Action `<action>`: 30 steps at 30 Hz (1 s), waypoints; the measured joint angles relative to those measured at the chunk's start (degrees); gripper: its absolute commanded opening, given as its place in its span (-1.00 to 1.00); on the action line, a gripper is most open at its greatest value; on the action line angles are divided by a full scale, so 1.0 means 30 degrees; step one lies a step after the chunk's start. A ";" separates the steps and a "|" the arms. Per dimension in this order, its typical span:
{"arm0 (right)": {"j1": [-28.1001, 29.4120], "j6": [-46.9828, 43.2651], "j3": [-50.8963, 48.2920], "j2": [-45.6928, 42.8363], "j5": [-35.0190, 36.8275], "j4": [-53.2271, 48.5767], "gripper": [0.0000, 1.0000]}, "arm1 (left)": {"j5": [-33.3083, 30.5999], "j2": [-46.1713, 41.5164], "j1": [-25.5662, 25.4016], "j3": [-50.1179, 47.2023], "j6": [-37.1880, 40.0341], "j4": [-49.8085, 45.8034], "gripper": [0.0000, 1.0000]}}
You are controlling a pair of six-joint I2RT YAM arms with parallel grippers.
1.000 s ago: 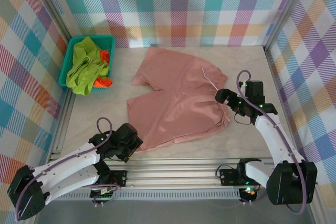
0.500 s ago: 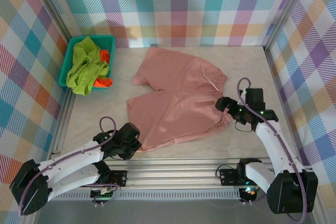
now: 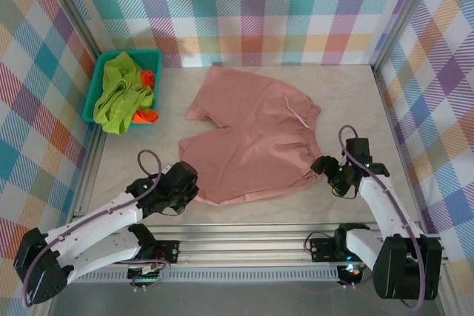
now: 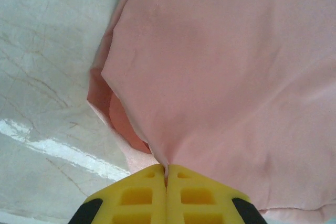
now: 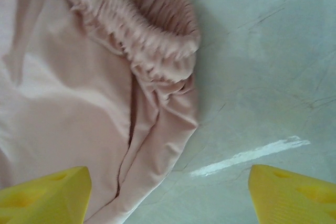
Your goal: Fold and stack the shorts
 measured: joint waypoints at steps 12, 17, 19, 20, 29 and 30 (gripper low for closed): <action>-0.0648 -0.0066 0.0962 0.4313 0.0605 0.3322 0.30 | -0.0685 0.0007 0.0000 0.0036 0.0554 -0.0386 -1.00; -0.0648 -0.0248 0.1086 0.5355 0.0736 0.4335 0.14 | -0.0933 0.0007 0.0000 0.0036 0.0678 -0.0379 -1.00; -0.0648 -0.0233 0.1137 0.5770 0.0750 0.4677 0.02 | -0.0984 0.0007 0.0000 0.0036 0.0729 -0.0379 -1.00; -0.0648 -0.0233 0.1180 0.5989 0.0736 0.4816 -0.04 | -0.1005 0.0007 0.0000 0.0036 0.0736 -0.0372 -1.00; -0.0648 -0.0036 0.1494 0.6615 0.0714 0.5282 -0.85 | -0.1727 0.0262 0.0000 0.0627 0.1333 -0.0459 -1.00; -0.0648 -0.0058 0.1588 0.6513 0.0721 0.5129 -0.92 | -0.2011 0.0211 0.0000 0.0903 0.1486 -0.0517 -1.00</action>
